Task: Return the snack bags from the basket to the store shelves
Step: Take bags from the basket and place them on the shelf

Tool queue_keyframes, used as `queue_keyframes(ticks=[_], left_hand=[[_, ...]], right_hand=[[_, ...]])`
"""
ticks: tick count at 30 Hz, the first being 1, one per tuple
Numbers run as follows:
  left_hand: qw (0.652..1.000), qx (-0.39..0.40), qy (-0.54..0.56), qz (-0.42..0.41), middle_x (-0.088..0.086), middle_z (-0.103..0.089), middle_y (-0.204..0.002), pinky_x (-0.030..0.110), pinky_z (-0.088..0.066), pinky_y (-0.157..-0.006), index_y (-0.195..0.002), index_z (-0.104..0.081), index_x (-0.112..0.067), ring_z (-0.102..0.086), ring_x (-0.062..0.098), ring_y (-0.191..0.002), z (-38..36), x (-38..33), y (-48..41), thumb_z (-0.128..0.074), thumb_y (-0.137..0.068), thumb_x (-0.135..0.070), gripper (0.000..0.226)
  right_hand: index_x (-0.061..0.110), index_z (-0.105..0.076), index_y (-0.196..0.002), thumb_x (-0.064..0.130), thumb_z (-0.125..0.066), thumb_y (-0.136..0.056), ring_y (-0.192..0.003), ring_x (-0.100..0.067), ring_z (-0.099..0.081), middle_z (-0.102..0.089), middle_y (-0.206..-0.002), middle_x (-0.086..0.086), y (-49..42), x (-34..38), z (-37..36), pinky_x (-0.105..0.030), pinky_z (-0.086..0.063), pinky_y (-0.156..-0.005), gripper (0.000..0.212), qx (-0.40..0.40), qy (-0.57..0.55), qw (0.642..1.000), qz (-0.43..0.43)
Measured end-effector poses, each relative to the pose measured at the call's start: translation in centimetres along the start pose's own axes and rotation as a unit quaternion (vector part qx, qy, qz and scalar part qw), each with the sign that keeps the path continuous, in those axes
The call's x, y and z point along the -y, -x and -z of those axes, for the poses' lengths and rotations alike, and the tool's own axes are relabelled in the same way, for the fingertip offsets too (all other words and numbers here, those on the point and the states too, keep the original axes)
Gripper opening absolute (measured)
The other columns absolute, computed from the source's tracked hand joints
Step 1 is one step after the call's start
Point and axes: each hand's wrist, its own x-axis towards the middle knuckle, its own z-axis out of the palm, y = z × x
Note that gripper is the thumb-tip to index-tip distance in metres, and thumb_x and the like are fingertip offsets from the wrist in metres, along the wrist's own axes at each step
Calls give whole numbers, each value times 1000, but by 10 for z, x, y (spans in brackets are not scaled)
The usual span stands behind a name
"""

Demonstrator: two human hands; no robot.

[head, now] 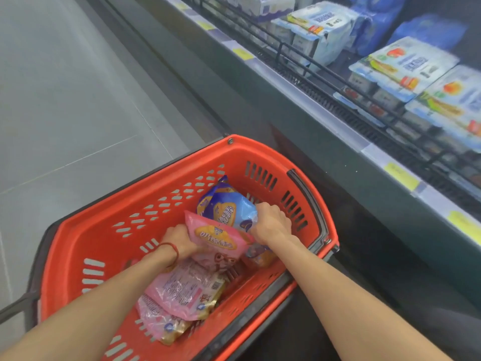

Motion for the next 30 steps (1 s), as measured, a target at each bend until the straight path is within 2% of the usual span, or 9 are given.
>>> queue_keyframes(ticks=[3, 8, 11, 14, 18, 21, 23, 26, 30], left_hand=[[1000, -21, -11, 15, -5, -70, -81, 25, -47, -67, -66, -61, -29, -67, 22, -85, 7, -2, 4, -68, -30, -89, 71], [995, -87, 16, 45, 9, -73, -89, 36, -57, -74, -94, -64, -12, -68, 28, -85, 19, 0, 17, -71, -29, -87, 99], [985, -170, 23, -14, 0, -70, -83, 31, -53, -61, -93, -58, -22, -68, 27, -78, 27, -9, 29, -70, -40, -78, 77], [966, -232, 35, -112, -6, -64, -58, 31, -54, -49, -84, -52, -34, -64, 15, -53, 37, -24, 40, -64, -52, -73, 52], [953, -262, 95, -121, 2, -59, -50, 37, -49, -50, -58, -56, -16, -59, 22, -51, 50, -43, 42, -67, -57, -70, 55], [934, -291, 170, -118, 6, -60, -59, 40, -47, -54, -64, -56, -10, -53, 28, -57, 63, -61, 41, -79, -67, -51, 48], [914, -308, 230, -127, 0, -57, -69, 34, -42, -55, -76, -54, -13, -49, 21, -61, 72, -73, 41, -83, -71, -43, 42], [907, -317, 241, -136, 2, -52, -63, 36, -38, -50, -69, -51, -6, -48, 27, -60, 86, -95, 42, -74, -79, -48, 49], [889, -332, 260, -182, 13, -63, -72, 40, -48, -64, -75, -58, -4, -57, 33, -68, 107, -144, 48, -64, -88, -49, 47]], right_hand=[[15, -54, -125, 36, -68, -92, -119, -36, -57, -58, -126, -12, 4, -1, 5, -38, -39, -82, 42, -13, -14, 1000, -25], [15, -55, -115, 31, -65, -92, -111, -38, -60, -61, -119, -13, 10, 0, 13, -38, -36, -76, 30, -91, -58, 992, -58], [16, -56, -111, 30, -66, -89, -111, -40, -59, -62, -117, -14, 15, 1, 22, -39, -34, -77, 28, -151, -93, 981, -76], [17, -56, -109, 29, -67, -86, -109, -40, -61, -65, -113, -14, 21, -1, 30, -37, -34, -75, 28, -206, -137, 964, -98], [15, -55, -102, 28, -67, -84, -103, -41, -62, -66, -106, -16, 31, -3, 39, -36, -33, -69, 25, -263, -180, 944, -91], [18, -48, -91, 28, -69, -81, -96, -42, -60, -65, -93, -13, 41, -3, 53, -37, -32, -67, 26, -310, -214, 923, -78], [18, -51, -91, 31, -71, -80, -89, -39, -60, -64, -84, -7, 47, -2, 68, -38, -35, -67, 26, -341, -238, 907, -70], [21, -59, -95, 31, -72, -78, -81, -28, -62, -67, -79, 3, 58, -4, 97, -35, -41, -64, 22, -377, -303, 874, -54], [25, -57, -92, 31, -75, -79, -73, -13, -64, -68, -75, 9, 73, -12, 138, -30, -43, -59, 22, -427, -357, 830, -19]])
